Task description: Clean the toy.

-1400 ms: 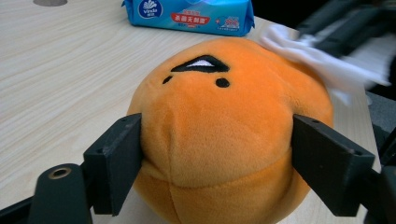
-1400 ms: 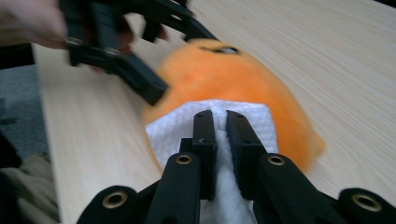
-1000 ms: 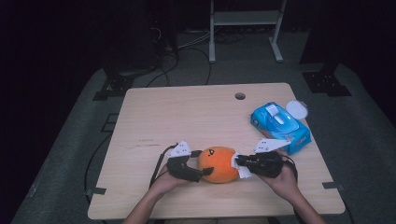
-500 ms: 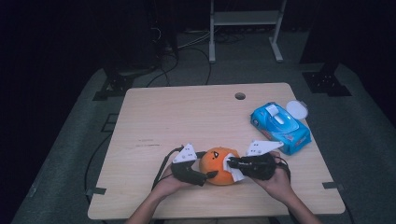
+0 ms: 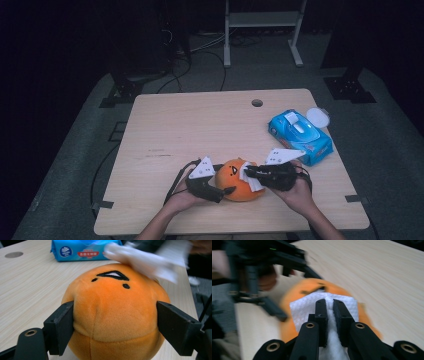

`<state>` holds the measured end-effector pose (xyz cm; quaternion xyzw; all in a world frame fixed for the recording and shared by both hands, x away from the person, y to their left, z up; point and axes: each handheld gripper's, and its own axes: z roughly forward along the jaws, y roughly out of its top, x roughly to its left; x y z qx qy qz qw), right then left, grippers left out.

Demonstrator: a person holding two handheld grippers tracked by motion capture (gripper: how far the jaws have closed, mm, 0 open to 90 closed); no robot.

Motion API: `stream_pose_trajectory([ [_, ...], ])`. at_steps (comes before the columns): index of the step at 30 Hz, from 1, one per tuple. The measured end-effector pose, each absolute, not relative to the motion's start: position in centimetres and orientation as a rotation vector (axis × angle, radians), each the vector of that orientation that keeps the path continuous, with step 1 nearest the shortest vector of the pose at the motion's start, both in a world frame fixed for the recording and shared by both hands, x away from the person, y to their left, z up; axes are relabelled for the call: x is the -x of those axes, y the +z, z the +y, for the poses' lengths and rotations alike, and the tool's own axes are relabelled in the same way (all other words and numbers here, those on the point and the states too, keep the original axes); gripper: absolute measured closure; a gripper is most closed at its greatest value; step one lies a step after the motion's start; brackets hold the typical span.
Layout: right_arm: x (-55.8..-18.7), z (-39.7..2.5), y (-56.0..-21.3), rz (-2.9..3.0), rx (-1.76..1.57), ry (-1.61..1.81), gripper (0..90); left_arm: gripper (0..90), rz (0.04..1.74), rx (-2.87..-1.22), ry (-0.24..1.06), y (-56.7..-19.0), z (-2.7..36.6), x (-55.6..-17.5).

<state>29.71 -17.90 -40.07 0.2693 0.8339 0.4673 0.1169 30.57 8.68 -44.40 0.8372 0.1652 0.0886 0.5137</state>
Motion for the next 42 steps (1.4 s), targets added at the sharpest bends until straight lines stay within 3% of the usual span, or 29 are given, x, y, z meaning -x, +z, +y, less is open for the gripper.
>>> stream_pose_trajectory([
  [6, -29.7, -18.8, -41.0, 2.482, -0.837, 1.365, 82.0, 12.1, 0.547, -1.91, 0.06, -44.4, 9.1, -31.6],
  [14, -28.7, -16.3, -39.8, 2.495, -0.728, 1.437, 81.9, 21.3, 0.351, -2.007, 0.244, -43.9, 7.7, -29.7],
  [22, -29.7, -18.5, -40.8, 2.465, -0.834, 1.372, 82.0, 20.0, 0.389, -1.991, 0.213, -44.1, 8.0, -29.9],
  [30, -28.3, -15.9, -39.8, 2.501, -0.695, 1.4, 81.7, 19.9, 0.335, -2.026, 0.287, -43.8, 7.4, -29.1],
  [35, -29.2, -17.5, -40.4, 2.497, -0.762, 1.416, 81.8, 11.3, 0.394, -1.983, 0.247, -44.0, 7.9, -29.9],
  [42, -28.7, -16.7, -39.8, 2.495, -0.714, 1.393, 81.9, 17.3, 0.352, -1.998, 0.271, -43.8, 6.8, -29.1],
])
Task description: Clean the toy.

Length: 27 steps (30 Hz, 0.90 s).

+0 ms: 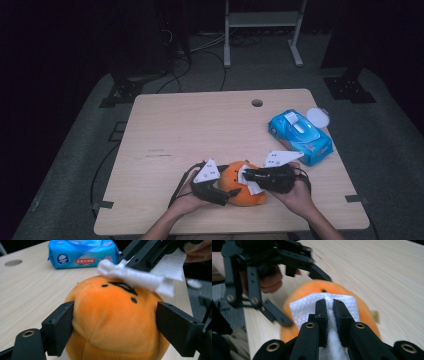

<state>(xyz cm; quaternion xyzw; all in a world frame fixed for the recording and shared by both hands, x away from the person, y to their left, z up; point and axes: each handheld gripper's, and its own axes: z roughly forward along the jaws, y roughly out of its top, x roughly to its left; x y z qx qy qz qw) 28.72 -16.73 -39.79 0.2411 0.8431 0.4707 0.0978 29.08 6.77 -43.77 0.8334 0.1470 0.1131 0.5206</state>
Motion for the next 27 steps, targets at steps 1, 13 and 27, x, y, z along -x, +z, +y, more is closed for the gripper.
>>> stream_pose_trajectory([
  [1, -28.5, -16.3, -39.6, 2.501, -0.689, 1.391, 81.8, 17.4, 0.34, -2.005, 0.278, -43.7, 6.7, -28.9],
  [13, -28.8, -17.1, -39.5, 2.533, -0.689, 1.386, 81.7, 17.6, 0.443, -1.992, 0.177, -43.9, 7.4, -29.9],
  [27, -29.4, -18.9, -39.8, 2.491, -0.775, 1.385, 81.6, 16.6, 0.366, -2.007, 0.203, -43.3, 7.0, -28.9],
])
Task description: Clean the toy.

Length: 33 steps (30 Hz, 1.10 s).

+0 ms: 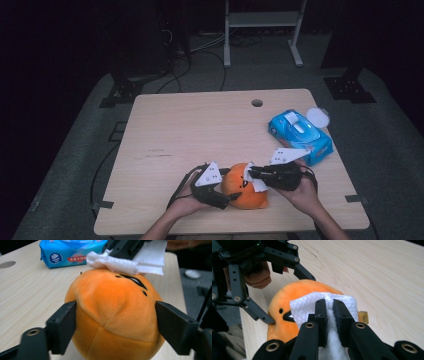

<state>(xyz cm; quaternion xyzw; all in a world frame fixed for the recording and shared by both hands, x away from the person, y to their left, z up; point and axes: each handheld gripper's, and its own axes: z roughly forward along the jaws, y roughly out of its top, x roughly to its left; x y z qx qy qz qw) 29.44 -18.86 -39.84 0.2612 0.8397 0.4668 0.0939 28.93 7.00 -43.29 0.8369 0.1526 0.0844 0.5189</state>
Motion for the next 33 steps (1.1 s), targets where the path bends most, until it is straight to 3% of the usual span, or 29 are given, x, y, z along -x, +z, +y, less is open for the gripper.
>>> stream_pose_trajectory([
  [4, -28.8, -18.0, -39.5, 2.515, -0.727, 1.425, 81.5, 14.4, 0.419, -1.978, 0.171, -43.4, 7.0, -29.4],
  [11, -28.8, -17.8, -39.5, 2.524, -0.694, 1.401, 81.6, 24.5, 0.355, -2.015, 0.247, -43.3, 6.9, -28.7],
  [18, -28.4, -16.4, -38.7, 2.507, -0.669, 1.428, 81.6, 25.1, 0.225, -2.058, 0.356, -42.8, 5.9, -27.2],
  [26, -29.2, -18.5, -39.5, 2.492, -0.758, 1.407, 81.6, 25.6, 0.212, -2.056, 0.357, -42.8, 5.9, -27.1],
  [33, -28.9, -17.0, -39.0, 2.513, -0.684, 1.473, 81.4, 24.8, 0.201, -2.071, 0.375, -42.8, 5.6, -26.9],
])
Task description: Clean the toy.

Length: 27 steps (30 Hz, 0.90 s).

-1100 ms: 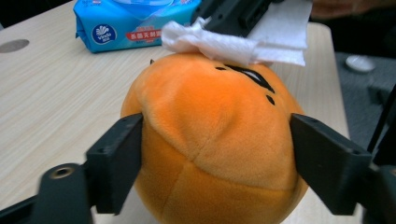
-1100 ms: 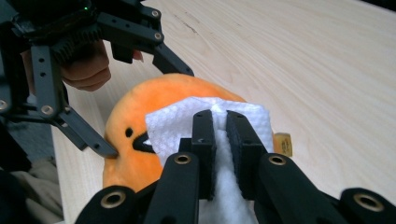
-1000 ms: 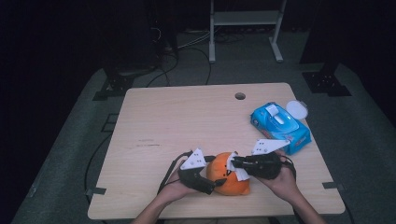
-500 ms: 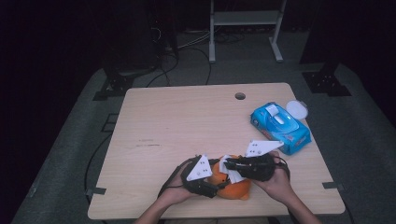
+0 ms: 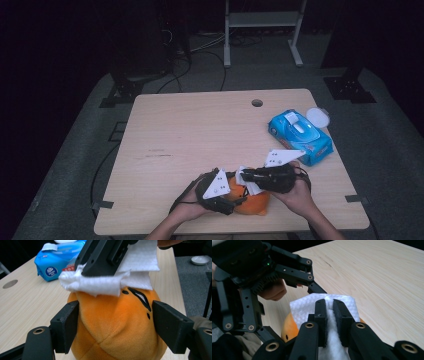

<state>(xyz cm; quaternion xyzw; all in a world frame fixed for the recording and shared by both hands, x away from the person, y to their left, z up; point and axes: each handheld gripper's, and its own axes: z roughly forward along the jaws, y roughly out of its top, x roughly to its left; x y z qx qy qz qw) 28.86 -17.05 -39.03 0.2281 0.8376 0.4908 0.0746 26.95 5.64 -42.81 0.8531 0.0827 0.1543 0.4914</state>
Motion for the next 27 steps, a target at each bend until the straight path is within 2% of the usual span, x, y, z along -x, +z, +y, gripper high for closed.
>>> stream_pose_trajectory([
  [5, -29.7, -18.5, -40.0, 2.499, -0.771, 1.423, 81.5, 25.9, 0.306, -2.085, 0.306, -43.3, 6.8, -28.3],
  [10, -28.9, -19.1, -40.1, 2.518, -0.798, 1.432, 81.4, 25.7, 0.351, -2.08, 0.255, -43.7, 7.8, -29.1],
  [15, -28.3, -16.9, -40.0, 2.552, -0.697, 1.411, 81.3, 17.6, 0.286, -2.019, 0.253, -42.8, 7.5, -28.8],
  [19, -28.5, -16.6, -40.1, 2.548, -0.678, 1.385, 81.3, 21.1, 0.275, -2.066, 0.284, -43.2, 7.1, -28.8],
  [27, -29.9, -19.1, -40.7, 2.506, -0.82, 1.393, 81.3, 24.2, 0.4, -2.08, 0.218, -43.8, 8.7, -30.2],
])
